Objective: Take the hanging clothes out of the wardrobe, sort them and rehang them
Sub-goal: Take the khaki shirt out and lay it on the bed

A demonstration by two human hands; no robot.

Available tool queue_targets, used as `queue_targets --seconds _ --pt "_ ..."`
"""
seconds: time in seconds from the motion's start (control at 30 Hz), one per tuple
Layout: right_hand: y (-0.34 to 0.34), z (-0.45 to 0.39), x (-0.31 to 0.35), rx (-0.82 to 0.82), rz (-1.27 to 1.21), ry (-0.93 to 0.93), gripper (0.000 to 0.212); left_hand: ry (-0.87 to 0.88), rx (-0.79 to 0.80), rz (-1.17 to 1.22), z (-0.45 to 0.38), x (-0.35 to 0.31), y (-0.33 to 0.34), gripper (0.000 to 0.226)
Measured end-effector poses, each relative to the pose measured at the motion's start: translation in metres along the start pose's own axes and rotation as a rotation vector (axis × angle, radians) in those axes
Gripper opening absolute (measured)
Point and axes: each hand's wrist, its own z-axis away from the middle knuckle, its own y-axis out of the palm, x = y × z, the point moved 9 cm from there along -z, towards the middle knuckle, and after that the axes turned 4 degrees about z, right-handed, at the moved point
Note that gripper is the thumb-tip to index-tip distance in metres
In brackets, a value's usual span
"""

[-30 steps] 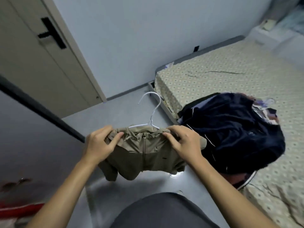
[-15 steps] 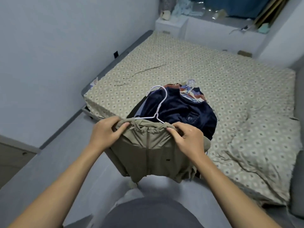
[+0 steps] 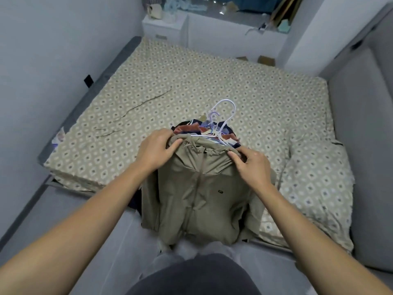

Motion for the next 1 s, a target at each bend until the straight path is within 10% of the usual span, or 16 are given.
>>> queue_targets --seconds 0.67,1.0 --pt "0.224 -0.177 -0.181 0.503 0.185 0.067 0.043 -0.375 0.350 -0.206 -0.182 0.103 0.226 0.043" --pt "0.230 -0.202 -0.068 0.486 0.136 -0.162 0.042 -0.506 0.229 -0.246 -0.117 0.125 0.141 0.048"
